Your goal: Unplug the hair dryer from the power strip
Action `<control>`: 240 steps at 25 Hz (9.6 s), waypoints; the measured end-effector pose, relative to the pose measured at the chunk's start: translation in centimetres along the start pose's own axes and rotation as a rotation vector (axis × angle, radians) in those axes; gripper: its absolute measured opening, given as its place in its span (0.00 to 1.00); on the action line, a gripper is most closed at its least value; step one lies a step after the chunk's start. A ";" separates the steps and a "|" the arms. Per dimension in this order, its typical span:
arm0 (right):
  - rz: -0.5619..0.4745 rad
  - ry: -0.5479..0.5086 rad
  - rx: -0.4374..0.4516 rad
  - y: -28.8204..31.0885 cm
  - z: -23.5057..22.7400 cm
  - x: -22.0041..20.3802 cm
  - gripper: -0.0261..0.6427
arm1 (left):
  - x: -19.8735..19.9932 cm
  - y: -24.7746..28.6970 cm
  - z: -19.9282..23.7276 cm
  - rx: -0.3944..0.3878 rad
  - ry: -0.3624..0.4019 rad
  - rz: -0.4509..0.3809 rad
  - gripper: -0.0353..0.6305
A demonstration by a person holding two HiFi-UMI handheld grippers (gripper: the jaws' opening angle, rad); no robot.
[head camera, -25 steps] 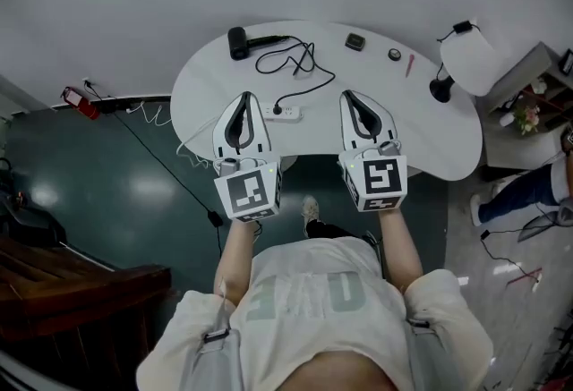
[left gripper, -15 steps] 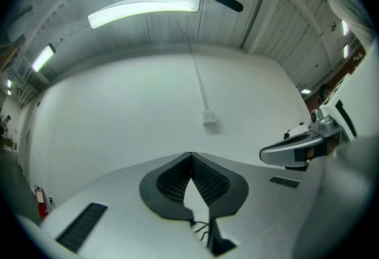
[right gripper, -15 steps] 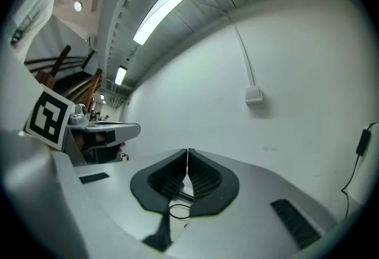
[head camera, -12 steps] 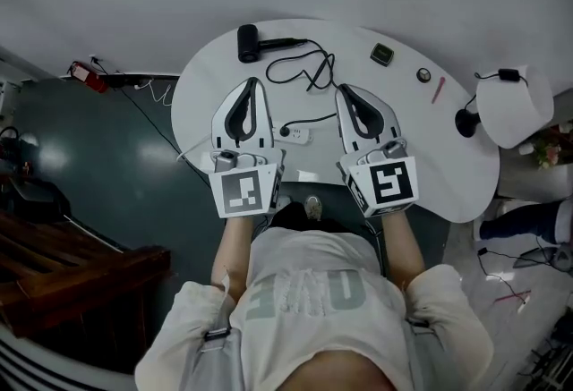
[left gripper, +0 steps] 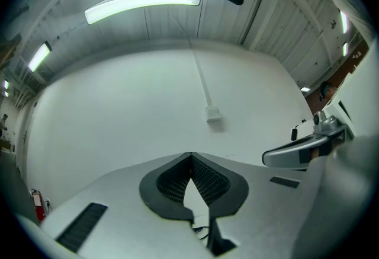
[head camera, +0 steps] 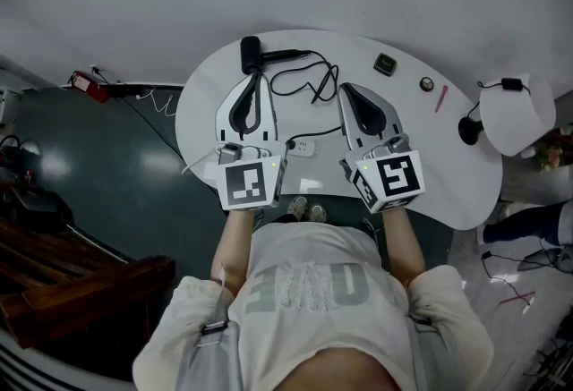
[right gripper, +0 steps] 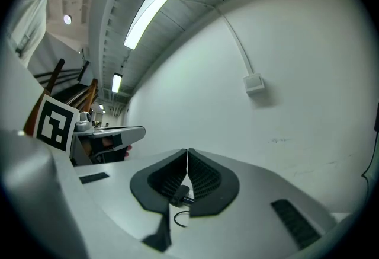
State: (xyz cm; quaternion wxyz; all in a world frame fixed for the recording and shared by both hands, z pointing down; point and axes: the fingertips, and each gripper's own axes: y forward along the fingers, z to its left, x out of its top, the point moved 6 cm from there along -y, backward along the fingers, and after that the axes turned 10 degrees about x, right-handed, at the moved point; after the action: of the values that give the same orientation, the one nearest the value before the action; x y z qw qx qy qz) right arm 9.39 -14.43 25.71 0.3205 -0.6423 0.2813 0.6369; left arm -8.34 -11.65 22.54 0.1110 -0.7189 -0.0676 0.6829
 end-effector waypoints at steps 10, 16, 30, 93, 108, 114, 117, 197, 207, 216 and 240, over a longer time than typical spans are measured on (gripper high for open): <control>-0.001 0.014 0.066 2.5 1.0 -0.8 0.07 | -1.2 0.8 3.0 -0.030 0.095 0.058 0.07; 0.033 0.025 0.081 3.8 1.6 -1.6 0.07 | -3.0 2.2 4.7 -0.186 0.217 0.168 0.08; 0.118 0.058 0.056 4.2 2.7 -4.1 0.07 | -18.9 -0.7 2.2 -1.145 0.755 0.734 0.46; 0.648 0.145 0.091 6.2 8.6 -25.4 0.15 | -30.5 -2.9 0.5 -1.539 0.941 1.130 0.42; 0.542 0.510 0.038 5.2 6.5 -25.5 0.12 | -30.7 -3.3 -0.2 -1.486 0.978 1.179 0.42; 0.453 0.750 -0.007 4.1 5.3 -25.4 0.12 | -30.7 -3.5 -1.2 -1.485 0.977 1.179 0.42; 0.443 0.752 -0.010 4.0 5.3 -25.2 0.11 | -30.7 -3.7 -1.3 -1.484 0.983 1.186 0.43; 0.661 0.812 -0.122 -9.7 3.8 -28.3 0.34 | -31.7 -4.9 -1.4 -1.408 1.096 1.153 0.46; 0.679 0.683 -0.141 -9.9 3.1 -25.8 0.34 | -31.6 -4.9 -1.1 -1.420 1.087 1.144 0.46; 0.636 0.412 -0.115 -6.5 0.3 -20.5 0.34 | -31.4 -5.0 -1.0 -1.405 1.083 1.132 0.46; 0.428 0.183 -0.209 2.8 -3.8 -8.3 0.35 | -17.2 5.2 -2.8 -1.047 0.546 0.827 0.44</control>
State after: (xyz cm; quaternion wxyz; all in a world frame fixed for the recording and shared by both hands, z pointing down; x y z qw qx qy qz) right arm 9.38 -19.49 33.76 0.0833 -0.6528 0.3714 0.6550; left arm -6.86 -21.11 38.01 -0.5029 -0.7895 -0.0783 0.3429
